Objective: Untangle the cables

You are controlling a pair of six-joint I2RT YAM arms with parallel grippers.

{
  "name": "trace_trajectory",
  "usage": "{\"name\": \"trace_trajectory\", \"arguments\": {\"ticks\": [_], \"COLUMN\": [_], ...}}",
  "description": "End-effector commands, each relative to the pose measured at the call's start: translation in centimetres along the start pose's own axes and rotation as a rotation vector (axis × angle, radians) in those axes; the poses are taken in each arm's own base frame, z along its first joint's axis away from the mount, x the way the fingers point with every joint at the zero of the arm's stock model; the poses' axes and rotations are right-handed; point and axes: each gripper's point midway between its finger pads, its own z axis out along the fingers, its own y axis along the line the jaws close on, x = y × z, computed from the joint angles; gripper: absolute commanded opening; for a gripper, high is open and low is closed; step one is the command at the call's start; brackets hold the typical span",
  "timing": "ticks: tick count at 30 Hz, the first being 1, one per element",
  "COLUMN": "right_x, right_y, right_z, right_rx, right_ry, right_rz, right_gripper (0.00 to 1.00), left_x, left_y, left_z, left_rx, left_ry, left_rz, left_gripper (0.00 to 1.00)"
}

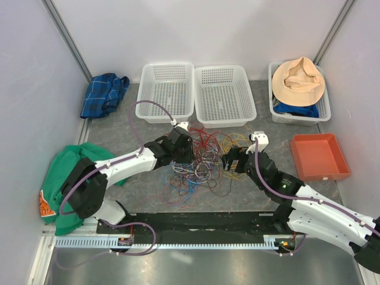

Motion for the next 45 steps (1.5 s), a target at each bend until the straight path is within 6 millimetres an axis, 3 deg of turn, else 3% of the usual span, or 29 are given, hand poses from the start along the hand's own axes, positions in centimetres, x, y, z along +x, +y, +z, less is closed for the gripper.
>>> {"name": "trace_trajectory", "arguments": {"ticks": [1, 2, 3, 8, 10, 16, 27, 28, 34, 36, 38, 39, 43, 45], "right_x": [0.3, 0.2, 0.2, -0.8, -1.5, -3.7, -6.8, -6.6, -7.3, -7.2, -9.1, -9.4, -14.2, -14.8], "right_y": [-0.5, -0.4, -0.4, 0.1, 0.3, 1.2, 1.9, 1.7, 3.2, 4.4, 5.9, 6.4, 9.3, 10.3], "right_z": [-0.1, -0.1, -0.2, -0.8, -1.1, -2.4, -4.6, -4.5, -4.9, -4.6, -5.0, -4.7, -6.1, -5.8], "right_rx": [0.018, 0.016, 0.015, -0.008, -0.017, -0.064, -0.138, -0.134, -0.230, -0.272, -0.317, -0.320, -0.394, -0.416], "right_ry": [0.004, 0.002, 0.003, -0.017, -0.036, -0.100, -0.217, -0.223, -0.262, -0.243, -0.276, -0.273, -0.366, -0.373], "right_rz": [-0.007, -0.004, -0.004, 0.014, 0.024, 0.073, 0.159, 0.158, 0.142, 0.109, 0.104, 0.091, 0.095, 0.091], "right_gripper": [0.96, 0.96, 0.96, 0.96, 0.96, 0.98, 0.98, 0.98, 0.95, 0.96, 0.97, 0.97, 0.98, 0.98], "left_x": [-2.4, -2.8, -3.1, -7.9, -10.9, -16.3, -22.0, -22.8, -24.0, -23.9, -23.6, -23.4, -21.8, -21.1], "left_y": [-1.9, -2.1, -2.2, -4.7, -6.6, -8.8, -9.7, -9.9, -11.7, -12.9, -14.2, -14.7, -15.2, -15.0], "left_z": [-0.2, -0.6, -1.0, -6.8, -10.9, -20.2, -29.8, -31.4, -34.6, -34.7, -35.1, -34.7, -32.8, -31.5], "left_rx": [0.053, 0.058, 0.057, 0.130, 0.191, 0.240, 0.224, 0.233, 0.320, 0.375, 0.440, 0.454, 0.482, 0.473], "left_ry": [-0.053, -0.063, -0.073, -0.201, -0.294, -0.448, -0.650, -0.687, -0.732, -0.715, -0.694, -0.673, -0.585, -0.550], "left_rz": [0.060, 0.065, 0.070, 0.115, 0.135, 0.188, 0.244, 0.244, 0.240, 0.256, 0.281, 0.295, 0.330, 0.333], "left_gripper": [0.22, 0.04, 0.02, 0.02, 0.02, 0.02, 0.02, 0.02, 0.02, 0.02, 0.02, 0.02, 0.02, 0.02]}}
